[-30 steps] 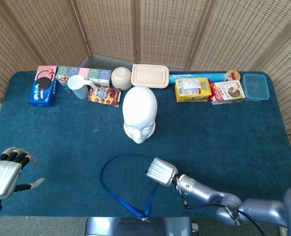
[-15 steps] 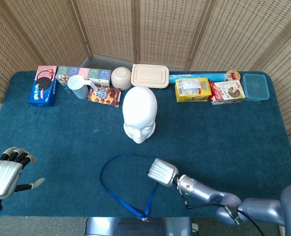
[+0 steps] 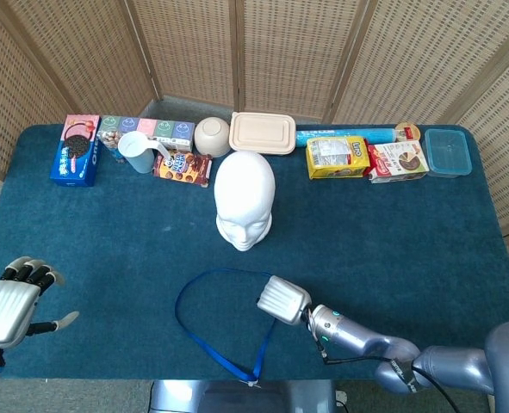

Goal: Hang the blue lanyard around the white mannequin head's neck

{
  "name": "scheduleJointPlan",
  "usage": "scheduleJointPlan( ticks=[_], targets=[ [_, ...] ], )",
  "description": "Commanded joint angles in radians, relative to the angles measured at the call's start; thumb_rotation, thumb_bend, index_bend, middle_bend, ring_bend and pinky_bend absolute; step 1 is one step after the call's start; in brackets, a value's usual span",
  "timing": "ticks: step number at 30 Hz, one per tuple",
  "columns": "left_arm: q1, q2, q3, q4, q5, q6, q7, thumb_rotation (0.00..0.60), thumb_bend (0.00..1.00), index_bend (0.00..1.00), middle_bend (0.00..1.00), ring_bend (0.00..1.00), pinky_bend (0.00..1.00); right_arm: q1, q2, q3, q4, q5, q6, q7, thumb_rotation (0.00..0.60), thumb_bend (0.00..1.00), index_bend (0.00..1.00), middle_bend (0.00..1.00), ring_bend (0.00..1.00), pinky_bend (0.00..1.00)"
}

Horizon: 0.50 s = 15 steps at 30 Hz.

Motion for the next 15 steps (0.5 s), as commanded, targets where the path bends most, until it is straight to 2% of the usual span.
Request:
scheduleJointPlan(
  ticks=[1,15],
  targets=[
    [-0.001,0.0,0.0,0.0,0.0,-0.002,0.001,0.352,0.07,0.43,0.39,0.26,0.19,0.002,-0.001,-0.001,0.0,0.0,0.0,0.0,0.6,0.25,0.52,0.93,1.0,1.0],
    [-0.004,0.006,0.003,0.003,-0.004,-0.006,-0.003,0.354,0.07,0.43,0.4,0.26,0.19,0.011,-0.017,-0.002,0.012,0.015,0.004,0.002,0.6,0.31,0.52,0.93,1.0,1.0]
  ],
)
